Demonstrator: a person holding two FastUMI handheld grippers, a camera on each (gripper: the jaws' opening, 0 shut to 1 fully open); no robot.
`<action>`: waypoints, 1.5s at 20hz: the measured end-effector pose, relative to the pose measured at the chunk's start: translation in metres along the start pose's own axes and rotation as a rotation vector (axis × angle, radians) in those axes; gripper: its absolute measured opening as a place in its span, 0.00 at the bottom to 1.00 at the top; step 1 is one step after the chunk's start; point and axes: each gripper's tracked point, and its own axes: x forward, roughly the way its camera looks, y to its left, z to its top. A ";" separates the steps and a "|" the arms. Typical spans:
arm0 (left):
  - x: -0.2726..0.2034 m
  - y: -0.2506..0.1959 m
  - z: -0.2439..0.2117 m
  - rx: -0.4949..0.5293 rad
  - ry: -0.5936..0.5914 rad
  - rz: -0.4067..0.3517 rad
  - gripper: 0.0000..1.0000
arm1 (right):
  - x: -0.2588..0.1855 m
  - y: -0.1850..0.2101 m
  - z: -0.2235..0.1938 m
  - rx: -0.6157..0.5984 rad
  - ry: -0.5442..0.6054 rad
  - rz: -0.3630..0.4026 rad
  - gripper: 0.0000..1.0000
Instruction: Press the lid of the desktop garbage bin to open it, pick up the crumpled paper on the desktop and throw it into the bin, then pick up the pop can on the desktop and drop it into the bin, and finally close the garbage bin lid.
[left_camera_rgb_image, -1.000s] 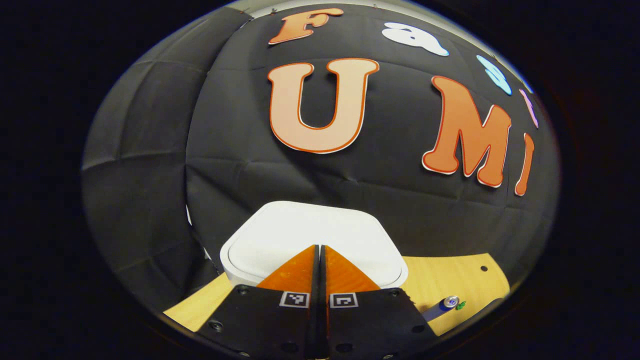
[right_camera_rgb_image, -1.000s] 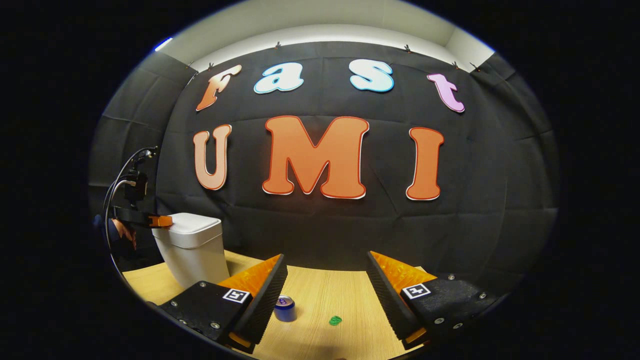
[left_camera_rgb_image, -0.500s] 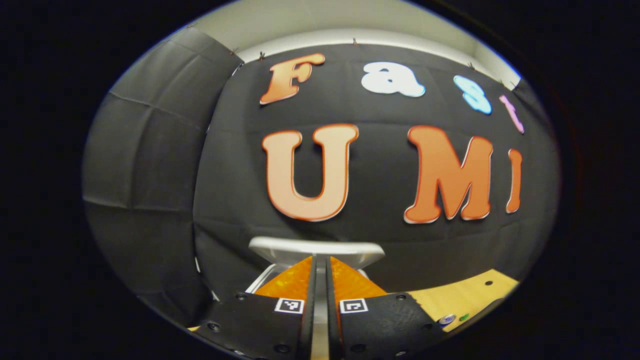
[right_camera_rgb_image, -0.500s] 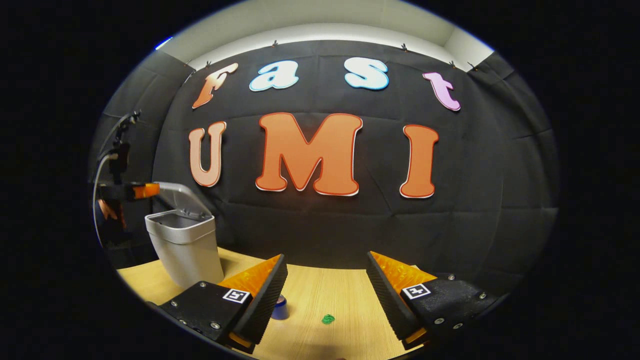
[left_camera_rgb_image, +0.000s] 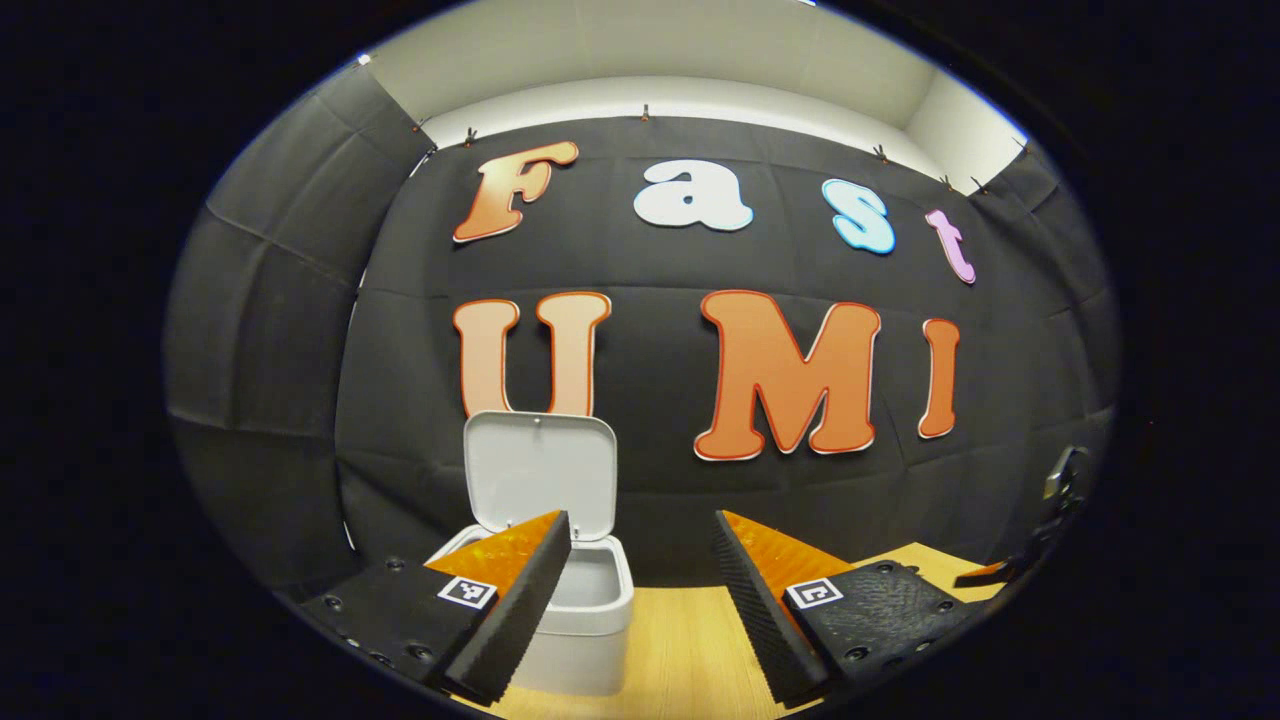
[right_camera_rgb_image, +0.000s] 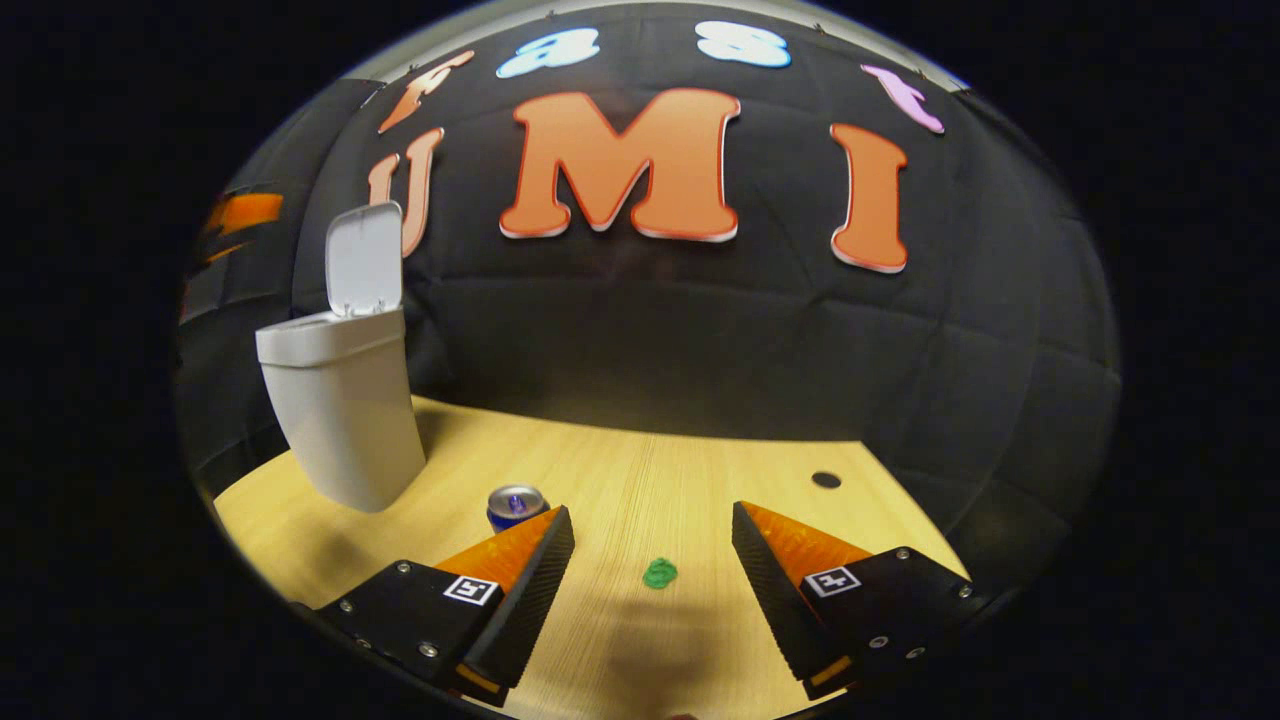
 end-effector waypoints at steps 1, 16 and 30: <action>-0.005 -0.004 -0.003 0.006 0.014 0.001 0.90 | 0.015 -0.001 -0.018 0.004 0.052 -0.002 0.95; -0.047 -0.035 -0.064 0.082 0.239 -0.015 0.87 | 0.116 -0.008 -0.127 0.017 0.353 -0.046 0.57; -0.041 -0.028 -0.072 -0.003 0.220 -0.067 0.88 | 0.055 0.031 0.119 0.100 -0.038 0.039 0.15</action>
